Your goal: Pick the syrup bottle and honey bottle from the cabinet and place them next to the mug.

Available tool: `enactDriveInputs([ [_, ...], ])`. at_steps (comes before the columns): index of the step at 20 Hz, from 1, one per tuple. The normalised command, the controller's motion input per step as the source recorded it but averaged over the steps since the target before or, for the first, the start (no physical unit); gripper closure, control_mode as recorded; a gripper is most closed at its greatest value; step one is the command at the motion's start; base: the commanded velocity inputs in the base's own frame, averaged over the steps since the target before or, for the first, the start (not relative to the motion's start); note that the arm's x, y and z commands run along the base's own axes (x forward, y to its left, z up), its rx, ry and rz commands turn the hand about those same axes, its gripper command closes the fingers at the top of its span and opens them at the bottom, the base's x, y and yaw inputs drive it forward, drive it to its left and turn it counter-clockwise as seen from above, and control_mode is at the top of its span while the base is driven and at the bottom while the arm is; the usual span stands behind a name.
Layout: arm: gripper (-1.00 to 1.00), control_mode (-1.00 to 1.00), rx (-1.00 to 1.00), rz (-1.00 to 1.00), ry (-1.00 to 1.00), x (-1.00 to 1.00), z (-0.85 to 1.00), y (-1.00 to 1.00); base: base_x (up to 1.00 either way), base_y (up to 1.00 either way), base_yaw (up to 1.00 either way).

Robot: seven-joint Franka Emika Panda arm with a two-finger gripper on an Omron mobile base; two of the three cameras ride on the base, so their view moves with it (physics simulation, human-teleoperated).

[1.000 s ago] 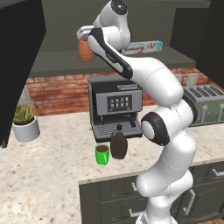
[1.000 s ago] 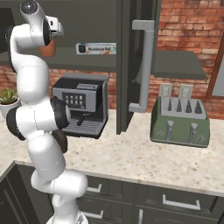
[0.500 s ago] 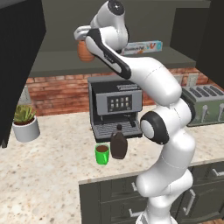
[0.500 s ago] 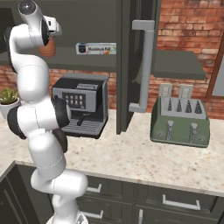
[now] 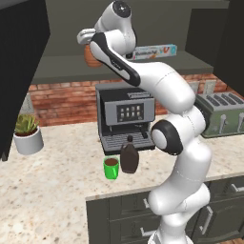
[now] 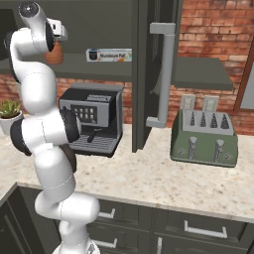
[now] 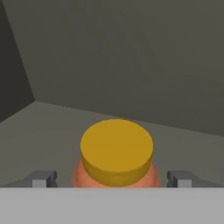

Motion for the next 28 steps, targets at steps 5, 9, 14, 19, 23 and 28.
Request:
enactDriveInputs([
  [5, -1.00, -1.00, 0.00, 0.00, 0.00, 0.16, 0.00, 0.01, 0.00, 0.00, 0.00],
  [9, -1.00, -1.00, 0.00, 0.00, 0.00, 0.24, 0.00, 0.04, 0.00, 0.00, 0.00],
  [14, -1.00, -1.00, 0.00, 0.00, 0.00, 0.22, 0.00, 0.07, 0.00, 0.00, 0.00],
  [19, -1.00, -1.00, 0.00, 0.00, 0.01, 0.02, 0.00, 0.05, 0.00, 0.00, 0.00],
  [23, -1.00, -1.00, 0.00, 0.00, 0.00, 0.00, 0.00, 0.00, 0.00, 0.00, 0.00],
  [28, -1.00, -1.00, 0.00, 0.00, 0.00, 0.00, -0.20, 0.00, 0.00, 0.00, 0.00],
])
